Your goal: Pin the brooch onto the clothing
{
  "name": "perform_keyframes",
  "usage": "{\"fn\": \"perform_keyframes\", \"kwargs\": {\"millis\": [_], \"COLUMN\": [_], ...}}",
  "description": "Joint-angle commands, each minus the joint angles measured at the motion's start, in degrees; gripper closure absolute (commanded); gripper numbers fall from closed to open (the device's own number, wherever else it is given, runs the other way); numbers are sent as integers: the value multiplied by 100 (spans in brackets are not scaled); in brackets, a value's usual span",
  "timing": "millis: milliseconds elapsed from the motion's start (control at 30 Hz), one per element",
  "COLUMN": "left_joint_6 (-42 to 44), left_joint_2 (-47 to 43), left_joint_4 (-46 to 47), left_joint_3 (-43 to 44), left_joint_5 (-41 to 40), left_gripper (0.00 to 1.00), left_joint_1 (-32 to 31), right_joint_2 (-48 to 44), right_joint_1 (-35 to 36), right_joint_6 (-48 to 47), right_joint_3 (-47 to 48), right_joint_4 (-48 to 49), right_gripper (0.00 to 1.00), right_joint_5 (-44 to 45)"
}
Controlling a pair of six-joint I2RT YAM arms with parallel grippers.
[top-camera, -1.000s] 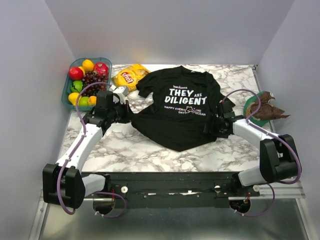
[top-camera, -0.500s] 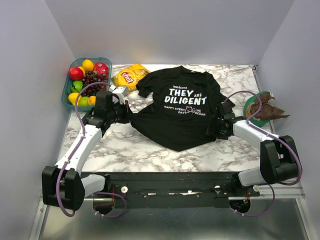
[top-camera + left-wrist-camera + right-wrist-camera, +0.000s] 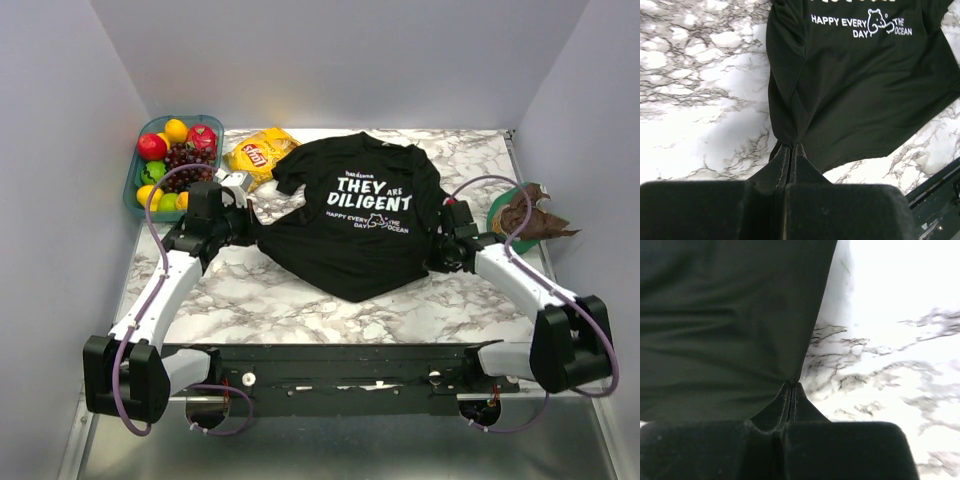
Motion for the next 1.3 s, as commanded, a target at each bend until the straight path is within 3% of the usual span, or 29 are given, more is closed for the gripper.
{"fn": "perform_keyframes", "kwargs": {"millis": [0,167,300,400,433,533,700,933,1067,1267], "left_joint_6": [130,165,244,271,279,270,262,270,279,297], "left_joint_2": [-407,-311,-162,-126,-126,-118,32,155,172,172], "left_joint_4": [6,-134,-275,-363,-354,-310,-337,-345,-363,-398], "left_joint_3": [-15,29,91,73,56,3,55,73,73,73], "left_joint_5": [-436,-507,-533,-656,-648,-542,-437,-357,-419,-498], "left_gripper": [100,100,100,100,100,100,100,100,100,100], "left_joint_1": [158,352,501,528,528,528,528,536,528,528], "right_joint_2": [-973,-1177,-265,930,1211,1337,916,520,555,915], "right_joint_1": [29,29,29,37,46,55,55,379,950,1162], "right_joint_6": [-300,-555,-749,-671,-635,-547,-529,-232,50,367], "right_joint_3": [983,1996,2917,3771,3790,3378,1992,558,293,309], "right_joint_4": [-915,-796,-459,-706,-645,-399,-145,172,304,445], "right_gripper": [99,98,86,61,41,27,23,30,32,35], "right_joint_5": [427,745,342,-326,-371,-293,50,-477,-582,-434]}}
